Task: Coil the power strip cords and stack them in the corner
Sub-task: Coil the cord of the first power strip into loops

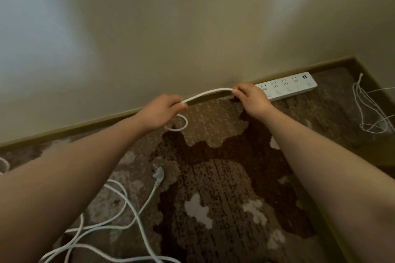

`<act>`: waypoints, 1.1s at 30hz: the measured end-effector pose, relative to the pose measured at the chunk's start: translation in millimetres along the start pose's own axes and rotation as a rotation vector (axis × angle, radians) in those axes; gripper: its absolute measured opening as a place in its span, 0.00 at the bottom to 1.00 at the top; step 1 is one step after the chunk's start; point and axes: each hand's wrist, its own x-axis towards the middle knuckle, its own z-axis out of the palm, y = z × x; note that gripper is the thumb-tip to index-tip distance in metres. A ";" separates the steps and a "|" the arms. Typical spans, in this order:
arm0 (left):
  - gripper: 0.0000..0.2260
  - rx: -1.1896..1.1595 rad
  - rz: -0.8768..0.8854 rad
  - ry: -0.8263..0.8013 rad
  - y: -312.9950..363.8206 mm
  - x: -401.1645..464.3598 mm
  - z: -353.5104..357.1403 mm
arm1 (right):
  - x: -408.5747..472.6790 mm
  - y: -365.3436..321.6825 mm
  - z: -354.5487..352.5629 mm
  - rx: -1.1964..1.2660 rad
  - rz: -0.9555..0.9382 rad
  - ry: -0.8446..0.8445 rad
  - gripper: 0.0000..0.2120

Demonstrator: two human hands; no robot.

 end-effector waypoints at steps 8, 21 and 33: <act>0.09 0.067 0.142 0.143 27.9 -2.2 -21.1 | -28.8 -86.0 -6.7 0.003 -0.276 -0.262 0.08; 0.13 -0.292 -0.041 0.321 -11.5 -27.1 -42.6 | -24.6 -86.5 -28.8 0.047 -0.095 0.015 0.15; 0.13 -0.028 -0.037 0.197 9.9 -60.1 -56.3 | -25.6 -92.8 -41.0 0.109 -0.114 0.214 0.15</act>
